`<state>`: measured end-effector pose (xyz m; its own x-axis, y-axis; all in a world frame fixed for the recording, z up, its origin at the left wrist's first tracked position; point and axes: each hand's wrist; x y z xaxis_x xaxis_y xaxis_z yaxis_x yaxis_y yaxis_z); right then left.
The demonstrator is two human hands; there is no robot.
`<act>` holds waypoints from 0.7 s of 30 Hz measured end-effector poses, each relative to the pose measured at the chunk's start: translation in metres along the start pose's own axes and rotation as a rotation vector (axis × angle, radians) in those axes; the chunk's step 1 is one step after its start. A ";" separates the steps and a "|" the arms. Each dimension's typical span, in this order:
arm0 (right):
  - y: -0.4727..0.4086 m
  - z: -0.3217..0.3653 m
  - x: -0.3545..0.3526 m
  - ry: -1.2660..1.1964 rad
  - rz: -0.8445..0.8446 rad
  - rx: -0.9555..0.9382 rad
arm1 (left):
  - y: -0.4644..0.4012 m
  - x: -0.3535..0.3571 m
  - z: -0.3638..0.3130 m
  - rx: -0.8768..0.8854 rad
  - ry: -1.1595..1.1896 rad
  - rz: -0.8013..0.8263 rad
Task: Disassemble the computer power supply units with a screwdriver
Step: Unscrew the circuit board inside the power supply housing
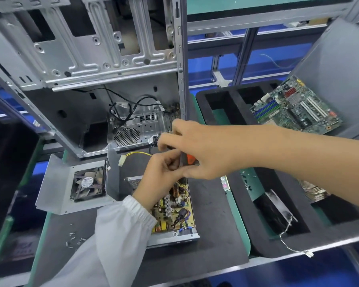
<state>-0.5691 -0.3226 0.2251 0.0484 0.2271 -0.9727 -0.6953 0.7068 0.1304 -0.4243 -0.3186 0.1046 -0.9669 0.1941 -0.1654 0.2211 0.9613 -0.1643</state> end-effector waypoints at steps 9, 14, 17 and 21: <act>-0.002 0.005 0.002 0.355 0.012 0.124 | -0.009 -0.011 0.002 -0.027 -0.092 0.178; 0.000 -0.003 -0.004 0.194 0.135 -0.059 | -0.012 -0.013 0.009 -0.043 -0.094 0.231; 0.001 -0.004 0.001 0.123 0.071 0.005 | -0.011 -0.011 0.011 -0.049 -0.057 0.209; -0.004 0.003 0.005 0.429 -0.133 0.134 | -0.011 -0.013 0.009 0.014 -0.098 0.215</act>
<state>-0.5635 -0.3220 0.2200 -0.1896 -0.1487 -0.9705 -0.6029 0.7978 -0.0044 -0.4135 -0.3335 0.0997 -0.8806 0.3735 -0.2916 0.4229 0.8970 -0.1284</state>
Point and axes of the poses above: each hand's wrist, its own y-axis away from the middle knuckle, its own x-axis out of the palm, z = x × y, and after that the axes turned 6 degrees about -z, right-handed
